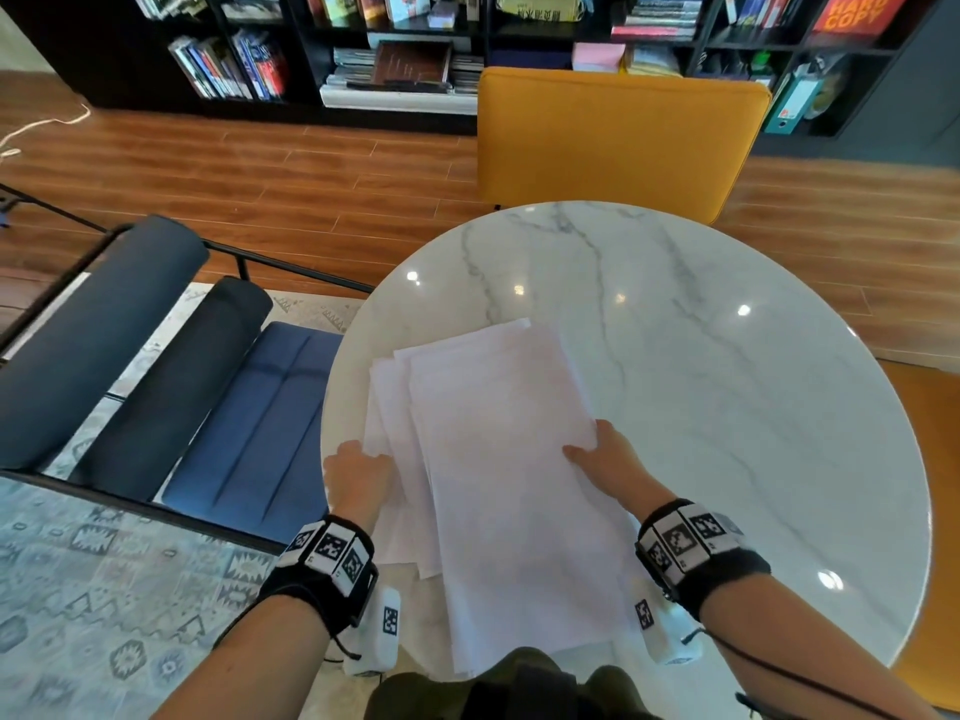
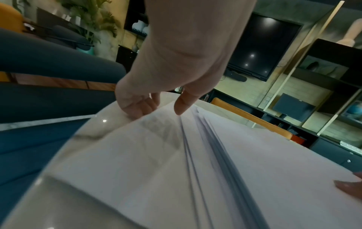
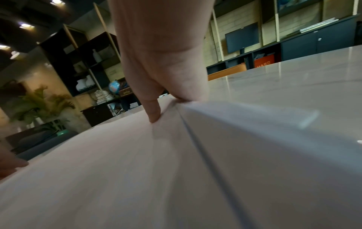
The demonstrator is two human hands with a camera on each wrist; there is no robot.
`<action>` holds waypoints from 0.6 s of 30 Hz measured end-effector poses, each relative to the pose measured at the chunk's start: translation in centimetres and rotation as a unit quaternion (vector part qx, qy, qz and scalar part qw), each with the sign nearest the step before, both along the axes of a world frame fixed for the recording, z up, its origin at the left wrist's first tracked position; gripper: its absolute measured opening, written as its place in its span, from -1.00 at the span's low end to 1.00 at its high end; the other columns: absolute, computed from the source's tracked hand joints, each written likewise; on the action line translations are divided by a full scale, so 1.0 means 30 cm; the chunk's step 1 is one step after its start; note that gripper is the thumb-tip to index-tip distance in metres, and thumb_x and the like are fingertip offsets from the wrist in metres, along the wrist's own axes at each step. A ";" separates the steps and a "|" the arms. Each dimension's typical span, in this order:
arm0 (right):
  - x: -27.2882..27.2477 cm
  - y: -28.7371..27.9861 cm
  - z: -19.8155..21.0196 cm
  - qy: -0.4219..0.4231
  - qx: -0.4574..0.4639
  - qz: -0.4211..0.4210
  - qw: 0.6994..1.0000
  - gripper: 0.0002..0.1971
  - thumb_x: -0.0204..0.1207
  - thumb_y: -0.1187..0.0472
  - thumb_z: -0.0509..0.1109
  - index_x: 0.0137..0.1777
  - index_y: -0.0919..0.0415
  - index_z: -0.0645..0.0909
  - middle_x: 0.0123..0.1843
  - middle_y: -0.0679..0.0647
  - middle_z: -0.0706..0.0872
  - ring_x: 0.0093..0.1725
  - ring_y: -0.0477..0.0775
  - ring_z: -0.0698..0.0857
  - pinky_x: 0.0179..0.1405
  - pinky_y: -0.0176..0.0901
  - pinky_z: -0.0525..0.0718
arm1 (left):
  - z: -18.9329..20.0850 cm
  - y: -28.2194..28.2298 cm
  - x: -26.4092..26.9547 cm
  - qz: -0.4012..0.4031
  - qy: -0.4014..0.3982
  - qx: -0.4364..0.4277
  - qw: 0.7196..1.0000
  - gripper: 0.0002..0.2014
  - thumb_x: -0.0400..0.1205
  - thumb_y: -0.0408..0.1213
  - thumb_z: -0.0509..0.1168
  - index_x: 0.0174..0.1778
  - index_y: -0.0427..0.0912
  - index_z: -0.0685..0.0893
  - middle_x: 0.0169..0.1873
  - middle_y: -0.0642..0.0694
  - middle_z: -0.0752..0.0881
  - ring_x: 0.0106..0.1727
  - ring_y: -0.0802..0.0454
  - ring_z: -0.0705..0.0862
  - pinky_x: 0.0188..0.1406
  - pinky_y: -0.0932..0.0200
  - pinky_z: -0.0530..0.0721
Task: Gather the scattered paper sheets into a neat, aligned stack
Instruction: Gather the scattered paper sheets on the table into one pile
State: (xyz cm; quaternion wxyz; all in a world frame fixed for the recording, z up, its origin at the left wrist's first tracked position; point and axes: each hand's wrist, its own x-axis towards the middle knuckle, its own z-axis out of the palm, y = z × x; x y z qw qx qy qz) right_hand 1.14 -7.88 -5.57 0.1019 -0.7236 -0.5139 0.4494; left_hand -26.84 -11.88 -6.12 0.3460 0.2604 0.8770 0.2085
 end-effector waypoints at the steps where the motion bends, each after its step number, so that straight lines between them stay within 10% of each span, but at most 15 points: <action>1: -0.013 0.000 -0.002 -0.034 -0.002 0.014 0.999 -0.40 0.53 0.09 0.37 0.50 0.34 0.34 0.43 0.30 0.51 0.39 0.31 0.54 0.37 0.08 0.53 | -0.008 -0.001 -0.002 -0.006 -0.002 -0.015 1.000 -0.51 0.52 -0.38 0.20 0.42 -0.31 0.50 0.38 -0.34 0.52 0.31 -0.37 0.55 0.23 -0.07 0.59; 14: -0.186 -0.066 0.009 -0.085 -0.025 0.077 0.993 -0.45 0.63 0.20 0.13 0.61 0.29 0.15 0.50 0.32 0.39 0.37 0.32 0.53 0.23 -0.05 0.52 | 0.033 -0.018 -0.003 -0.037 -0.030 0.050 0.998 -0.62 0.76 -0.23 -0.04 0.28 -0.46 0.46 0.27 -0.44 0.58 0.22 -0.33 0.57 0.11 -0.01 0.46; 18: -0.197 -0.076 0.001 -0.090 -0.030 0.108 0.990 -0.79 0.63 0.23 0.09 0.20 0.11 0.46 0.38 0.25 0.42 0.02 0.19 0.52 -0.04 -0.21 0.40 | 0.054 -0.013 0.007 -0.034 -0.081 0.063 0.994 -0.50 0.75 -0.14 0.01 0.50 -0.44 0.29 0.48 -0.36 0.43 0.42 -0.29 0.46 0.32 -0.04 0.42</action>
